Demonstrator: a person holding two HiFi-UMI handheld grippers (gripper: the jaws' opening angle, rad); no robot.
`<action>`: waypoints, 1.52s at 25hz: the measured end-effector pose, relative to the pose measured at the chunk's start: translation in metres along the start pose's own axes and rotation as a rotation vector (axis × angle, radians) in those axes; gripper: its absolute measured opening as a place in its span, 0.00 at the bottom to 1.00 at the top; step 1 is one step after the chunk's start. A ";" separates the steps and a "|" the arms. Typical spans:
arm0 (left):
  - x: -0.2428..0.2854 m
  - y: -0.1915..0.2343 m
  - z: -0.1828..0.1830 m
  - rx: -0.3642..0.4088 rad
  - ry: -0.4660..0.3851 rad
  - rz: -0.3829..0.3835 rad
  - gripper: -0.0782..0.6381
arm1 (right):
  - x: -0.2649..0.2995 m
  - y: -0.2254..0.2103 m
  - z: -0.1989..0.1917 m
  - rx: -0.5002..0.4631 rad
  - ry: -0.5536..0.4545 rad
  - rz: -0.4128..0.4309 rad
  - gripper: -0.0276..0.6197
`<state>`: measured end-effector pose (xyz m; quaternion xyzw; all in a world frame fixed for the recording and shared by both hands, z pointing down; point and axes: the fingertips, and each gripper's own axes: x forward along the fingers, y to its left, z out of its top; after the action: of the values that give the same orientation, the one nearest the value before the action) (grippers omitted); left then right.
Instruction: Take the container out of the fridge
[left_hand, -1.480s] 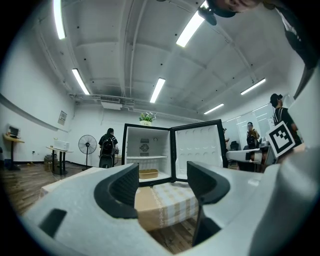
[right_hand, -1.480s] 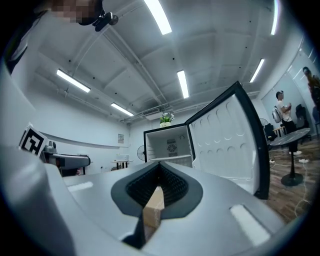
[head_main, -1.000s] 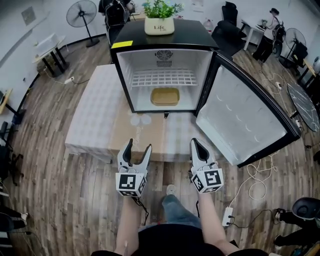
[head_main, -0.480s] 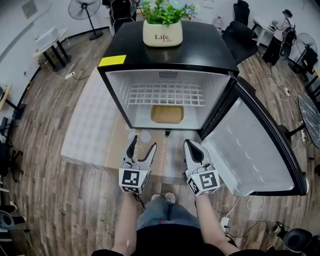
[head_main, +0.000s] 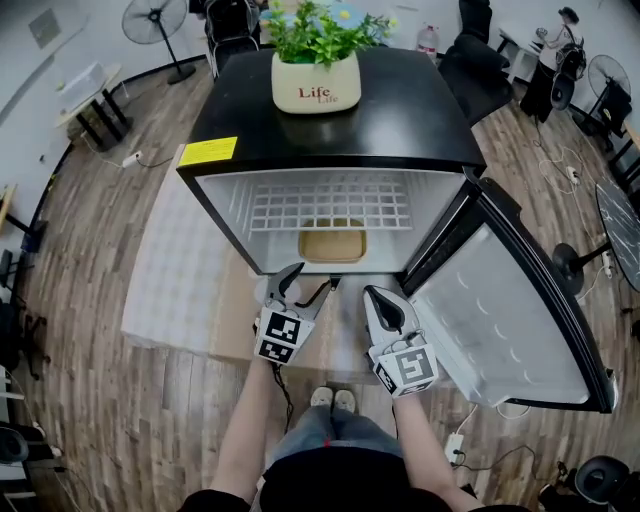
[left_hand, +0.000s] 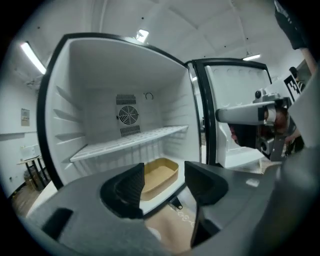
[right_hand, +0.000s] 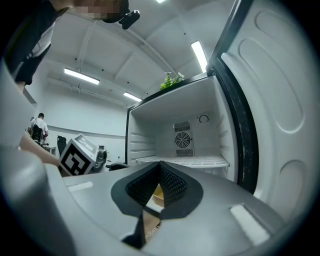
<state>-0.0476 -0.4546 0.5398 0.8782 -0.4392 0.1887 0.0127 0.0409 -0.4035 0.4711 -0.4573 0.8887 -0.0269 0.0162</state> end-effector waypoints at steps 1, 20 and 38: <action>0.009 -0.001 -0.005 0.026 0.036 -0.026 0.47 | 0.000 -0.003 -0.001 0.004 0.002 -0.006 0.05; 0.095 -0.004 -0.077 0.757 0.589 -0.287 0.35 | 0.003 -0.023 -0.017 0.048 0.023 -0.056 0.05; 0.103 -0.001 -0.089 0.915 0.669 -0.325 0.15 | -0.005 -0.030 -0.022 0.066 0.032 -0.081 0.05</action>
<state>-0.0192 -0.5162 0.6580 0.7431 -0.1452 0.6216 -0.2009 0.0665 -0.4161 0.4951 -0.4915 0.8684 -0.0641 0.0160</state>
